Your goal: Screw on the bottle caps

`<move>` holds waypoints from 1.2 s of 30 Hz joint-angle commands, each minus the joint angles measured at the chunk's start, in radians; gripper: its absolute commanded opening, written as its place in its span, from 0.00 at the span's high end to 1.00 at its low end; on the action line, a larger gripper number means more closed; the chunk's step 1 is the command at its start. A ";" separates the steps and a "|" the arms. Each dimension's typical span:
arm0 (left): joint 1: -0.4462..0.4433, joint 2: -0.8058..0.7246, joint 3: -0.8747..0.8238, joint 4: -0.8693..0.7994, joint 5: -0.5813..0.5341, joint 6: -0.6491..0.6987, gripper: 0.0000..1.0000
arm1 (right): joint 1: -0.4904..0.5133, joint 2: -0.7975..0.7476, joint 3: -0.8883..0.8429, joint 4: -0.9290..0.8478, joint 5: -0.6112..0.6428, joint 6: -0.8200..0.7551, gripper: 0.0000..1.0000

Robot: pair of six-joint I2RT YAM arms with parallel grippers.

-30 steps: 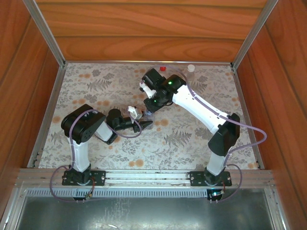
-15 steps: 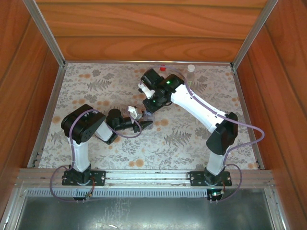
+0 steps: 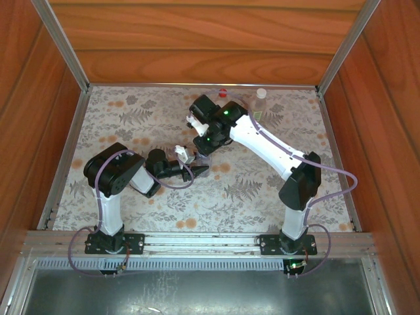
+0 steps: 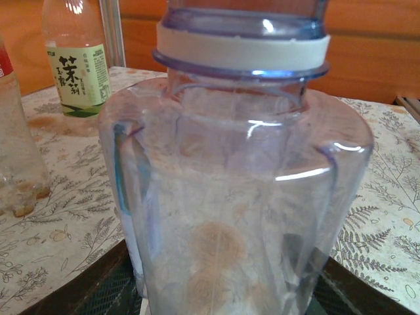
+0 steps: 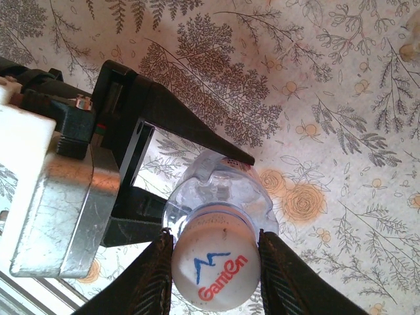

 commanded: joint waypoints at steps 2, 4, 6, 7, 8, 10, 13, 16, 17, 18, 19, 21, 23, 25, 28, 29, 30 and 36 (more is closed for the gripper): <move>-0.010 0.025 0.003 -0.022 0.011 0.002 0.43 | 0.021 0.017 -0.005 -0.016 0.024 -0.026 0.63; -0.010 0.024 0.005 -0.022 0.011 0.001 0.43 | 0.021 -0.018 -0.061 0.036 0.038 -0.023 0.64; -0.010 0.026 0.008 -0.022 0.010 -0.005 0.43 | 0.021 -0.064 -0.128 0.111 0.041 -0.017 0.64; -0.009 0.027 0.008 -0.022 0.009 -0.008 0.43 | 0.021 -0.084 -0.159 0.148 0.039 -0.012 0.64; -0.009 0.027 0.009 -0.022 0.009 -0.011 0.43 | 0.021 -0.101 -0.187 0.181 0.040 -0.008 0.64; -0.010 0.028 0.011 -0.022 0.013 -0.017 0.43 | 0.021 -0.123 -0.235 0.227 0.039 -0.005 0.64; -0.009 0.026 0.011 -0.022 0.014 -0.022 0.44 | 0.021 -0.135 -0.273 0.260 0.040 -0.001 0.65; -0.009 0.024 0.011 -0.022 0.013 -0.028 0.44 | 0.021 -0.164 -0.317 0.308 0.042 0.007 0.65; -0.009 0.024 0.011 -0.023 0.013 -0.030 0.44 | 0.021 -0.171 -0.324 0.318 0.041 0.007 0.65; -0.009 0.024 0.013 -0.023 0.012 -0.030 0.44 | 0.021 -0.177 -0.333 0.327 0.036 0.009 0.65; -0.009 0.025 0.013 -0.023 0.014 -0.030 0.44 | 0.021 -0.177 -0.333 0.325 0.028 0.008 0.64; -0.010 0.025 0.015 -0.023 0.015 -0.034 0.44 | 0.021 -0.164 -0.319 0.295 0.025 0.009 0.63; -0.009 0.025 0.018 -0.022 0.015 -0.034 0.44 | 0.021 -0.149 -0.309 0.269 0.034 0.009 0.61; -0.010 0.027 0.020 -0.022 0.015 -0.033 0.43 | 0.021 -0.146 -0.305 0.262 0.039 0.010 0.58; -0.010 0.027 0.020 -0.023 0.017 -0.033 0.44 | 0.021 -0.159 -0.299 0.277 0.044 0.015 0.51; -0.010 0.026 0.020 -0.022 0.017 -0.033 0.44 | 0.021 -0.164 -0.293 0.281 0.046 0.015 0.49; -0.010 0.027 0.020 -0.022 0.016 -0.032 0.43 | 0.022 -0.168 -0.289 0.285 0.049 0.015 0.46; -0.010 0.026 0.017 -0.022 0.013 -0.030 0.43 | 0.021 -0.194 -0.288 0.294 0.076 0.012 0.28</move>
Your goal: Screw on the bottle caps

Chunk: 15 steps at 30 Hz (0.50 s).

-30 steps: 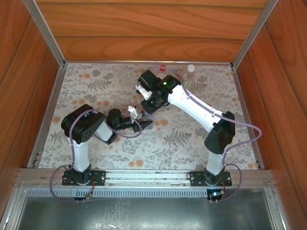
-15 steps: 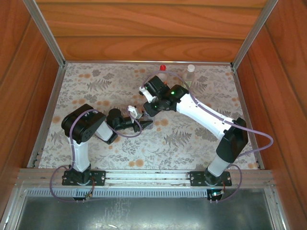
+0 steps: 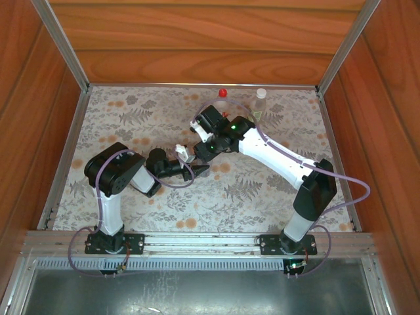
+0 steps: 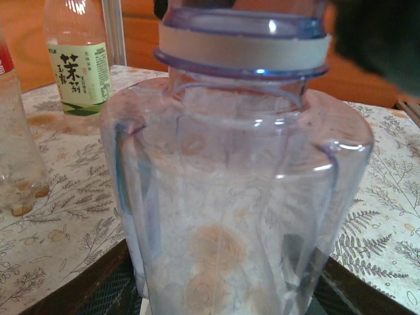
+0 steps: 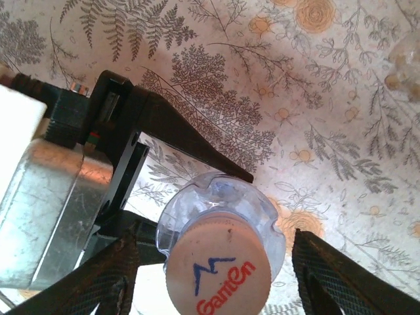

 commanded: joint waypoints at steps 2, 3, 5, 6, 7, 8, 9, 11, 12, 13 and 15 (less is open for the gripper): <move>-0.008 0.018 0.005 -0.021 0.017 -0.003 0.43 | 0.008 -0.062 0.005 0.012 0.035 0.008 0.23; -0.008 0.017 0.008 -0.021 0.018 -0.002 0.42 | 0.008 -0.077 0.000 0.022 0.042 0.011 0.22; -0.008 0.012 0.010 -0.021 0.018 -0.008 0.38 | 0.008 -0.110 -0.020 0.058 0.047 0.024 0.21; -0.008 0.008 0.010 -0.021 0.018 -0.007 0.35 | 0.008 -0.124 -0.032 0.079 0.047 0.028 0.21; -0.008 0.007 0.012 -0.021 0.018 -0.009 0.29 | 0.007 -0.142 -0.048 0.103 0.046 0.031 0.21; -0.008 0.005 0.013 -0.021 0.018 -0.009 0.26 | 0.007 -0.156 -0.059 0.121 0.047 0.032 0.20; -0.008 0.005 0.014 -0.021 0.018 -0.009 0.24 | 0.005 -0.164 -0.064 0.130 0.051 0.035 0.20; -0.006 0.005 0.018 -0.021 0.018 -0.009 0.22 | 0.002 -0.177 -0.074 0.139 0.061 0.038 0.20; -0.008 0.007 0.020 -0.021 0.018 -0.010 0.22 | 0.001 -0.181 -0.076 0.143 0.065 0.041 0.20; -0.006 0.008 0.023 -0.021 0.017 -0.010 0.22 | 0.001 -0.186 -0.081 0.146 0.067 0.044 0.20; -0.007 0.016 0.031 -0.021 0.014 -0.010 0.22 | -0.003 -0.194 -0.091 0.153 0.060 0.054 0.20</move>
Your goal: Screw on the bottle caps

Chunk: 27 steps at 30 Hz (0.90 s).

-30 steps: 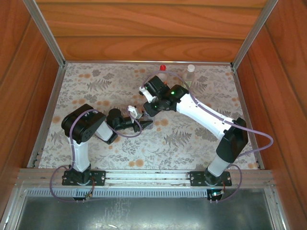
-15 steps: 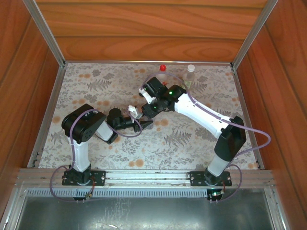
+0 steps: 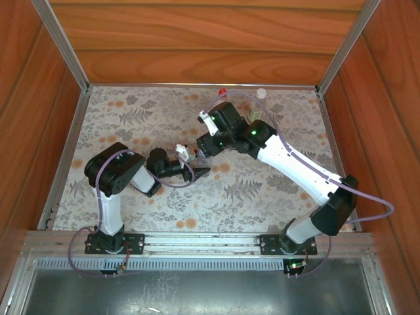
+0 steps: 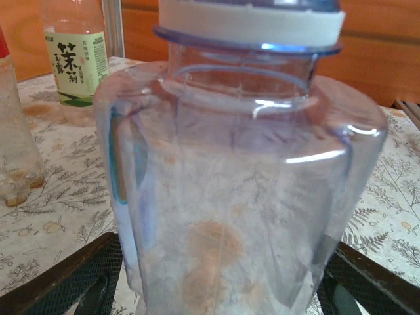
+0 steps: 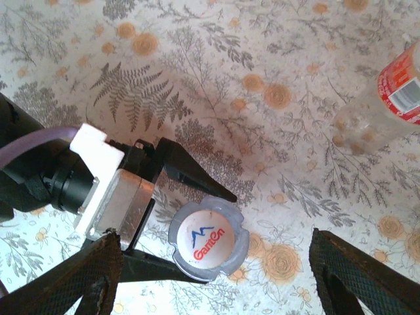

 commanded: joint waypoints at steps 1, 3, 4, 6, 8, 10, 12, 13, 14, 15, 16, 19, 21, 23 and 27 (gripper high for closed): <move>-0.007 0.019 0.029 0.002 0.011 -0.009 0.22 | -0.004 -0.010 -0.031 0.030 0.011 0.036 0.21; -0.007 0.027 0.041 0.002 0.010 -0.011 0.22 | -0.010 -0.015 -0.041 0.034 0.003 0.049 0.22; -0.007 0.031 0.046 0.002 0.009 -0.011 0.22 | -0.013 -0.015 -0.045 0.035 0.003 0.056 0.23; -0.005 0.039 0.055 0.002 0.010 -0.013 0.22 | -0.020 -0.018 -0.052 0.032 -0.002 0.065 0.25; -0.006 0.044 0.061 0.002 0.013 -0.014 0.25 | -0.029 -0.019 -0.056 0.032 -0.008 0.079 0.28; -0.003 0.043 0.058 0.002 0.020 -0.013 0.30 | -0.035 -0.020 -0.058 0.035 -0.021 0.086 0.31; -0.003 0.042 0.052 0.002 0.023 -0.013 0.32 | -0.042 -0.020 -0.063 0.038 -0.028 0.097 0.34; -0.004 0.038 0.049 0.002 0.023 -0.012 0.32 | -0.048 -0.019 -0.065 0.039 -0.035 0.104 0.36; -0.003 0.037 0.046 0.002 0.023 -0.011 0.33 | -0.054 -0.016 -0.067 0.040 -0.039 0.110 0.39; -0.004 0.036 0.043 0.002 0.023 -0.009 0.33 | -0.058 -0.014 -0.069 0.041 -0.045 0.116 0.41; -0.003 0.035 0.042 0.002 0.022 -0.010 0.33 | -0.064 -0.009 -0.068 0.039 -0.052 0.123 0.42; -0.003 0.033 0.037 0.002 0.024 -0.008 0.36 | -0.076 0.010 -0.046 0.033 -0.075 0.137 0.48; -0.003 0.034 0.035 0.002 0.024 -0.007 0.37 | -0.080 0.032 -0.023 0.019 -0.090 0.135 0.51; -0.003 0.032 0.033 0.002 0.023 -0.005 0.37 | -0.080 0.053 -0.007 0.003 -0.102 0.129 0.54; -0.003 0.032 0.030 0.002 0.018 -0.004 0.37 | -0.081 0.077 -0.009 -0.008 -0.136 0.126 0.56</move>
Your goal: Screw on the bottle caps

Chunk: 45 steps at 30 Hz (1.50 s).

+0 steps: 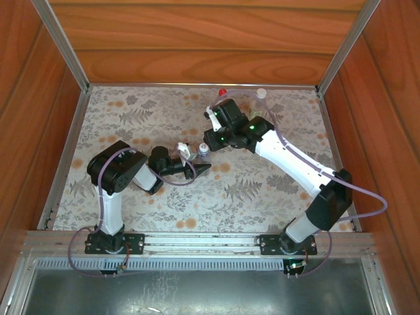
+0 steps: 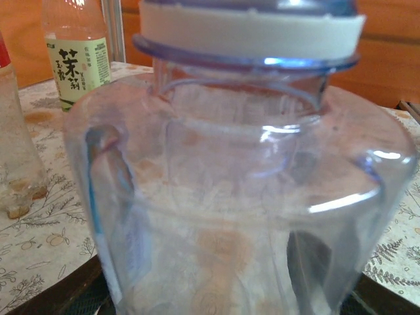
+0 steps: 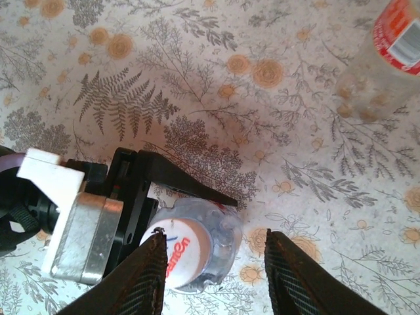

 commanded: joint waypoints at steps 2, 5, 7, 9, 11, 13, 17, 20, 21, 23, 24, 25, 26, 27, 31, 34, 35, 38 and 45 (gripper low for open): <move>-0.003 0.003 -0.009 0.003 0.014 0.000 0.37 | -0.001 0.020 0.001 -0.032 -0.051 0.008 0.57; -0.003 0.002 -0.009 0.002 0.015 0.000 0.37 | -0.002 0.025 -0.021 -0.040 -0.037 0.013 0.63; -0.003 0.002 -0.008 0.003 0.013 0.001 0.37 | -0.002 0.024 -0.032 -0.040 -0.037 0.015 0.66; -0.003 0.003 -0.008 0.003 0.015 0.000 0.37 | -0.002 0.027 -0.037 -0.042 -0.033 0.015 0.68; -0.003 0.004 -0.008 0.002 0.014 0.000 0.37 | -0.002 0.032 -0.035 -0.054 -0.034 0.016 0.70; -0.003 0.003 -0.008 0.003 0.014 0.000 0.37 | -0.002 0.035 -0.035 -0.062 -0.040 0.016 0.71; -0.001 0.003 -0.010 0.003 0.011 -0.001 0.37 | -0.002 0.028 -0.063 -0.078 -0.037 0.026 0.74; 0.001 0.006 -0.006 0.003 0.013 -0.006 0.37 | -0.002 0.004 -0.115 -0.043 -0.061 0.043 0.75; 0.001 0.007 -0.004 0.003 0.014 -0.006 0.37 | -0.002 -0.001 -0.132 -0.028 -0.073 0.051 0.75; 0.001 0.009 -0.001 0.003 0.017 -0.007 0.37 | -0.002 0.001 -0.138 -0.024 -0.082 0.059 0.75; 0.000 0.010 0.000 0.003 0.019 -0.006 0.37 | -0.002 0.003 -0.132 -0.026 -0.081 0.059 0.74; 0.002 0.010 -0.001 0.003 0.021 -0.007 0.37 | -0.002 0.002 -0.124 -0.026 -0.080 0.059 0.73; 0.001 0.012 -0.001 0.003 0.023 -0.006 0.37 | -0.002 0.000 -0.111 -0.024 -0.083 0.059 0.72; 0.000 0.011 -0.002 0.003 0.024 -0.006 0.37 | -0.002 -0.001 -0.100 -0.021 -0.086 0.058 0.71; 0.000 0.009 -0.005 0.003 0.027 -0.002 0.37 | -0.007 -0.009 -0.068 0.034 -0.098 0.055 0.66; 0.000 0.013 -0.001 0.003 0.032 -0.008 0.38 | -0.022 0.003 -0.060 0.080 -0.150 0.061 0.67; 0.001 0.013 -0.002 0.003 0.033 -0.009 0.38 | -0.026 0.013 -0.055 0.082 -0.155 0.062 0.67; 0.001 0.011 -0.006 0.003 0.034 -0.009 0.40 | -0.030 0.033 -0.051 0.077 -0.161 0.060 0.70; 0.003 0.014 -0.001 0.003 0.041 -0.014 0.48 | -0.031 0.014 -0.093 0.074 -0.174 0.075 0.78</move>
